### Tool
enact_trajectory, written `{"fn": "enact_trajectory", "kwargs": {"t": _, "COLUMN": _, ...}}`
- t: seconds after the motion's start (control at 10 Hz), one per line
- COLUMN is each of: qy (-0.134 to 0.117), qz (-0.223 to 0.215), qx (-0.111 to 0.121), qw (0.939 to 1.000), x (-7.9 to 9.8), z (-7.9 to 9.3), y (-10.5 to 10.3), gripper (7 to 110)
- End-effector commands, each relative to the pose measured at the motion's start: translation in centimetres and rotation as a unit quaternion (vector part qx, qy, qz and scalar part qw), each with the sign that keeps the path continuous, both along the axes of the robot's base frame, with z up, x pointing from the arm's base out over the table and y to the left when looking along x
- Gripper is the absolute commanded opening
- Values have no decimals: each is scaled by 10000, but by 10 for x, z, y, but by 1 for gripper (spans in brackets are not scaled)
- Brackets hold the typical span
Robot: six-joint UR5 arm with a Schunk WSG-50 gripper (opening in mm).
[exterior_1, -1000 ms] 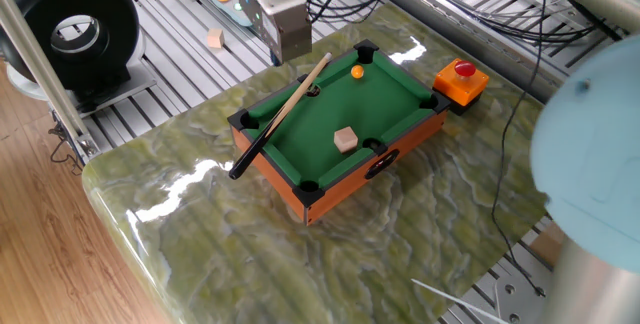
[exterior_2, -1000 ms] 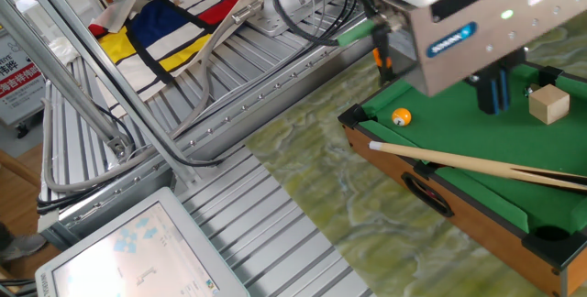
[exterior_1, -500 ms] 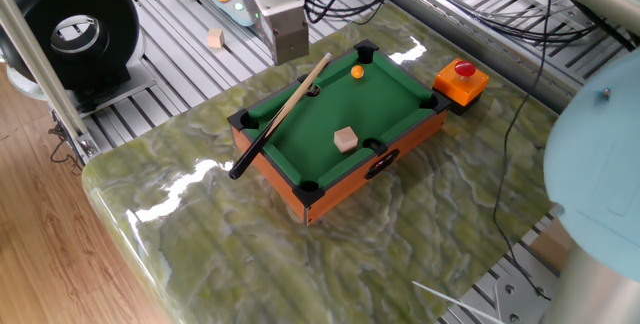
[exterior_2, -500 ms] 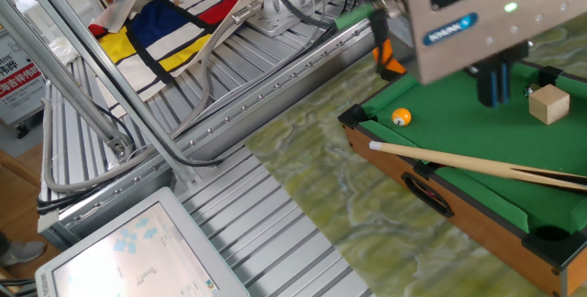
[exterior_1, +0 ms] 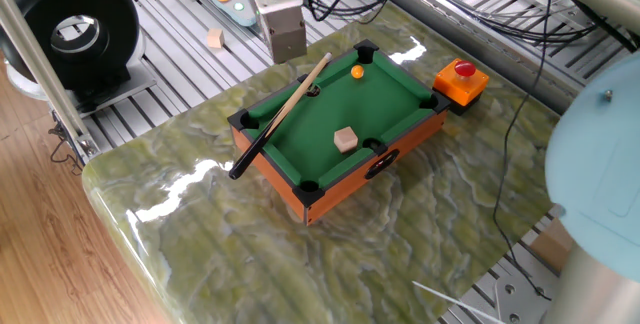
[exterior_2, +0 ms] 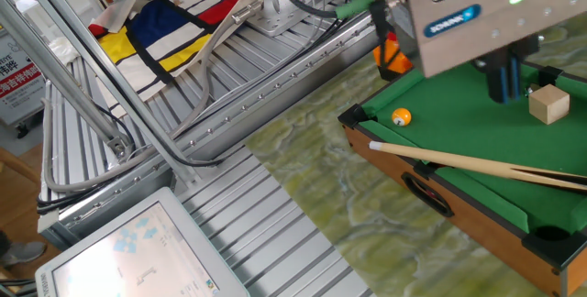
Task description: Hit the pool ball
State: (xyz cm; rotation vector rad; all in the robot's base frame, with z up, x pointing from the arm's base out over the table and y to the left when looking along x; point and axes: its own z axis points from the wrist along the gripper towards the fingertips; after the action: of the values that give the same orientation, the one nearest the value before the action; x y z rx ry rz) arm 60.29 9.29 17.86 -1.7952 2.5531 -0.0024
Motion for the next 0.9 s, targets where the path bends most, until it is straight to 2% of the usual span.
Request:
{"fn": "enact_trajectory", "kwargs": {"t": 0.0, "qy": -66, "qz": 254, "qx": 373, "qw": 9990, "x": 3, "z": 3, "y": 18, "gripper": 7}}
{"fn": "enact_trajectory", "kwargs": {"t": 0.1, "qy": -104, "qz": 390, "qx": 398, "qw": 9984, "x": 4, "z": 3, "y": 20, "gripper": 7}}
{"fn": "enact_trajectory", "kwargs": {"t": 0.2, "qy": -126, "qz": 550, "qx": 376, "qw": 9977, "x": 14, "z": 2, "y": 19, "gripper": 7}}
{"fn": "enact_trajectory", "kwargs": {"t": 0.3, "qy": -154, "qz": 710, "qx": 330, "qw": 9968, "x": 33, "z": 3, "y": 17, "gripper": 7}}
{"fn": "enact_trajectory", "kwargs": {"t": 0.4, "qy": -192, "qz": 931, "qx": 211, "qw": 9952, "x": 53, "z": 6, "y": 13, "gripper": 7}}
{"fn": "enact_trajectory", "kwargs": {"t": 0.6, "qy": -164, "qz": 1197, "qx": -167, "qw": 9925, "x": 74, "z": 17, "y": -2, "gripper": 7}}
{"fn": "enact_trajectory", "kwargs": {"t": 0.7, "qy": -248, "qz": 1443, "qx": -329, "qw": 9887, "x": 86, "z": 17, "y": -11, "gripper": 7}}
{"fn": "enact_trajectory", "kwargs": {"t": 0.8, "qy": -404, "qz": 1725, "qx": -395, "qw": 9834, "x": 95, "z": 8, "y": -16, "gripper": 7}}
